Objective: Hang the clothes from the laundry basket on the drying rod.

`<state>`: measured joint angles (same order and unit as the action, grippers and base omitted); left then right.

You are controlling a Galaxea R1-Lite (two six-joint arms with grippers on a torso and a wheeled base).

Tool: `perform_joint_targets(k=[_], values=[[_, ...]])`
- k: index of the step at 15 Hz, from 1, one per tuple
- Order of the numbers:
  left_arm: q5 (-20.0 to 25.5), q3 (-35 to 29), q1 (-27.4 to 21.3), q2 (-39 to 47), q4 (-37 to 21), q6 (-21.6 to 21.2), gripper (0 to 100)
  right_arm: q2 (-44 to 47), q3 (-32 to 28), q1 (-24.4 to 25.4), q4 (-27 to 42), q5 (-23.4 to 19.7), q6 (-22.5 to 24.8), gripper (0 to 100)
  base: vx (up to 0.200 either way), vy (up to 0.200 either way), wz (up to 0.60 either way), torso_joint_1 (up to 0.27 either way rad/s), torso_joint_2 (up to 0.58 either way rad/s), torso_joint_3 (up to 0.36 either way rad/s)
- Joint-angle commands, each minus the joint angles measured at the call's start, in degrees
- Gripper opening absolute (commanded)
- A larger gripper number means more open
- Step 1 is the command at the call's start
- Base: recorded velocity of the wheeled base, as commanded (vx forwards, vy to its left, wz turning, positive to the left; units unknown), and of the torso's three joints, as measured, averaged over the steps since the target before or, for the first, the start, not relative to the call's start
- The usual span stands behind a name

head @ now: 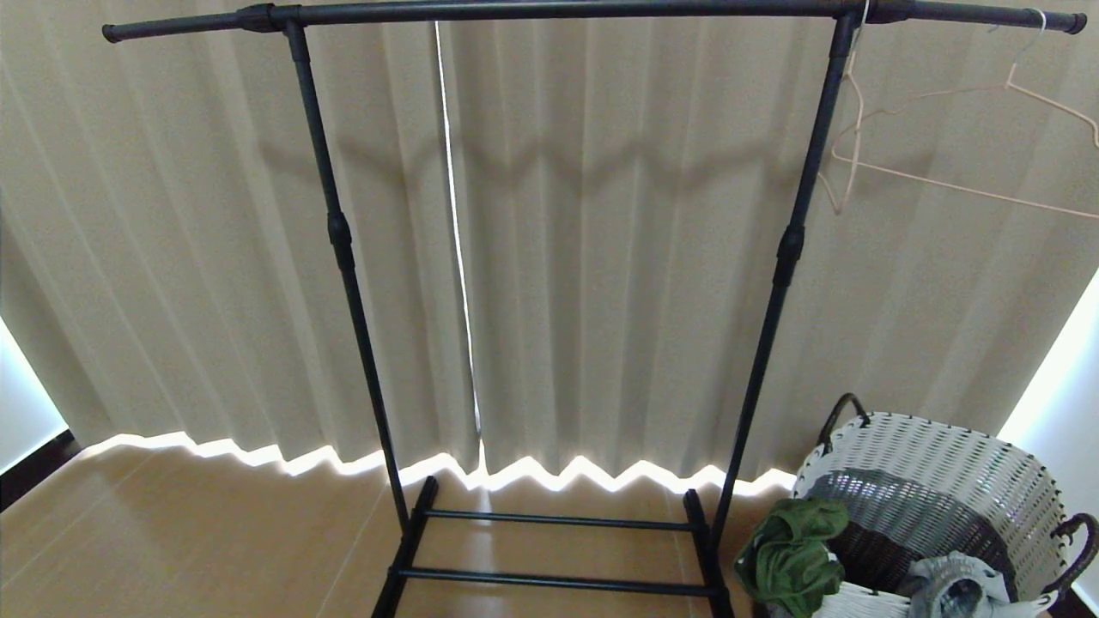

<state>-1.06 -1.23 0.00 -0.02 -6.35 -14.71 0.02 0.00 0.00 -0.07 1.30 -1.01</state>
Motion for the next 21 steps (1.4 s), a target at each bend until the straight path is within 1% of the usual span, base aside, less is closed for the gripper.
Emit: perform_joint_targets(k=[1,2,10,14,15,16,17,18,19,20,21], values=[[0.01,0.00,0.00,0.02,-0.06,-0.14,100,0.06,0.00,0.00,0.07,-0.07,0.22,100,0.000,0.000,0.00,0.000,0.00,0.000],[0.01,0.00,0.00,0.02,0.02,-0.14,100,-0.02,0.00,0.00,0.07,-0.07,0.22,100,0.000,0.000,0.00,0.000,0.00,0.000],[0.09,0.00,0.00,0.02,0.02,-0.23,100,0.06,0.00,0.00,0.07,-0.43,1.10,100,0.000,-0.200,0.00,0.001,0.00,0.004],[0.18,0.00,0.00,0.02,0.02,-0.49,100,0.06,0.00,0.00,0.07,0.10,1.54,100,0.000,0.000,0.00,0.000,0.00,0.000],[0.27,0.00,0.00,0.02,0.02,-0.49,100,0.06,0.00,0.00,0.25,0.19,2.59,100,0.000,0.000,0.00,0.000,0.00,0.000],[0.27,0.00,0.00,0.02,0.02,-0.49,100,0.06,0.00,0.00,0.25,0.10,5.05,100,0.000,0.000,0.00,0.000,0.00,0.000],[0.27,0.00,0.00,0.02,0.02,-0.49,100,0.06,-1.23,0.00,0.51,0.10,9.19,100,0.000,0.000,0.00,0.000,0.00,0.000],[0.27,0.00,0.00,0.02,0.02,-0.49,100,0.85,-3.34,0.26,1.83,0.10,11.12,100,0.000,0.000,0.00,0.000,0.00,0.000],[0.27,0.00,0.00,0.02,0.02,-0.49,100,3.67,-6.15,0.88,4.12,0.19,11.30,100,0.000,0.000,0.00,0.000,0.00,0.000],[0.27,0.00,0.00,0.02,0.02,-0.40,100,6.74,-7.56,1.76,6.40,0.28,11.30,100,0.000,0.000,0.00,0.000,0.00,0.000],[0.27,0.00,0.00,0.02,0.02,-0.40,100,9.29,-8.26,2.11,6.93,0.37,11.30,100,0.000,0.000,0.00,0.000,0.00,0.000]])
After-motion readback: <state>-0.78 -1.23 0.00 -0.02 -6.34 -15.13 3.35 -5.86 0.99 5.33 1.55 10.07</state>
